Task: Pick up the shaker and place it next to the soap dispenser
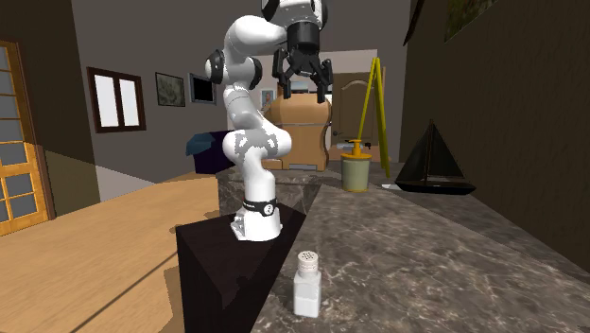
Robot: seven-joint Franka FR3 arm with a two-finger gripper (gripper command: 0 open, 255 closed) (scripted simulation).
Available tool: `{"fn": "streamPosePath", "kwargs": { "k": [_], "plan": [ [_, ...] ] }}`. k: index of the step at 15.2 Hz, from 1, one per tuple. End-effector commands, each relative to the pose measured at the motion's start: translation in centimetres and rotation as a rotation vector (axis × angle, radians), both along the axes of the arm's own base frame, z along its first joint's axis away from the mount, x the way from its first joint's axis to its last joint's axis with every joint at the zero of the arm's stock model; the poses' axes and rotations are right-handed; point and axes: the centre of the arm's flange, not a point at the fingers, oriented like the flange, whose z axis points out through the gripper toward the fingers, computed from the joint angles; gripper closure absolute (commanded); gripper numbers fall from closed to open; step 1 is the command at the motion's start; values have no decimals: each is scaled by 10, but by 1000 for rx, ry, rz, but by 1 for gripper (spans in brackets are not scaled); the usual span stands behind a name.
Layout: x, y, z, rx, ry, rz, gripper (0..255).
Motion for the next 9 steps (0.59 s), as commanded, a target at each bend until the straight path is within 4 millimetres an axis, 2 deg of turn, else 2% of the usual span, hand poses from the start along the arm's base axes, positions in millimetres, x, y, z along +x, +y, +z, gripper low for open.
{"fn": "streamPosePath", "kwargs": {
  "k": [1,9],
  "plan": [
    [0,0,0,0,0,0,0],
    [74,-45,-67,-4,54,-3,0]
  ]
}}
